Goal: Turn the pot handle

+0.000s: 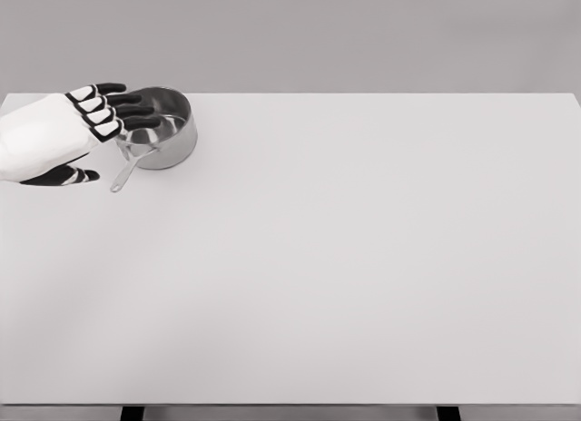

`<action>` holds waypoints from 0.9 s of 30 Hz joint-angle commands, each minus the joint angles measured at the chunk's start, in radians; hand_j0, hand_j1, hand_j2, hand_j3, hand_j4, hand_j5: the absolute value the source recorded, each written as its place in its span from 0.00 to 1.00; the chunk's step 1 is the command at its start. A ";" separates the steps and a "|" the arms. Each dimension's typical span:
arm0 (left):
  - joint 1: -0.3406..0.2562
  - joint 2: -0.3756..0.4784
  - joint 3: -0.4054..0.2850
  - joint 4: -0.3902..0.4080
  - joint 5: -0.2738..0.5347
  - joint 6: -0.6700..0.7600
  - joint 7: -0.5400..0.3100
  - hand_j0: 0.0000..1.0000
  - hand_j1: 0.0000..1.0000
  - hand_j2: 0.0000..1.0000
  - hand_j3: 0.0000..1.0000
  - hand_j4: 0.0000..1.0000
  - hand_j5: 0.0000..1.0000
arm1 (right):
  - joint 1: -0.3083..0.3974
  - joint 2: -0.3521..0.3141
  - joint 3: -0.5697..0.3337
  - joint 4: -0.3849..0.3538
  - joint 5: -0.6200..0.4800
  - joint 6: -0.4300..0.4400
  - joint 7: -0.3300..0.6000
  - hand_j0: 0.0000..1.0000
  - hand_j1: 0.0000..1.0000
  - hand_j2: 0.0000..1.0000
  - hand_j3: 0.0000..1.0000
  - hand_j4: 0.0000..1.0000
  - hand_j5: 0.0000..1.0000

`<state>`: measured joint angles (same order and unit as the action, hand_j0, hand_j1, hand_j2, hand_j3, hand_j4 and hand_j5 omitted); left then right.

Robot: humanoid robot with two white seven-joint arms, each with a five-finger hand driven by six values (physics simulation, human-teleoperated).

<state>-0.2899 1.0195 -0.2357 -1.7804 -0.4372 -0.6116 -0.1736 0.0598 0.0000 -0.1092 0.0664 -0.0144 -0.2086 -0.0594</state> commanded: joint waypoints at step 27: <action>-0.204 -0.366 -0.257 0.222 -0.301 0.001 0.008 1.00 1.00 1.00 1.00 1.00 1.00 | -0.002 0.000 -0.010 -0.002 0.002 0.000 0.003 1.00 1.00 1.00 1.00 1.00 1.00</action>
<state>-0.4939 0.6601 -0.4940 -1.5957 -0.7280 -0.6116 -0.1677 0.0583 0.0000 -0.1195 0.0646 -0.0119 -0.2086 -0.0568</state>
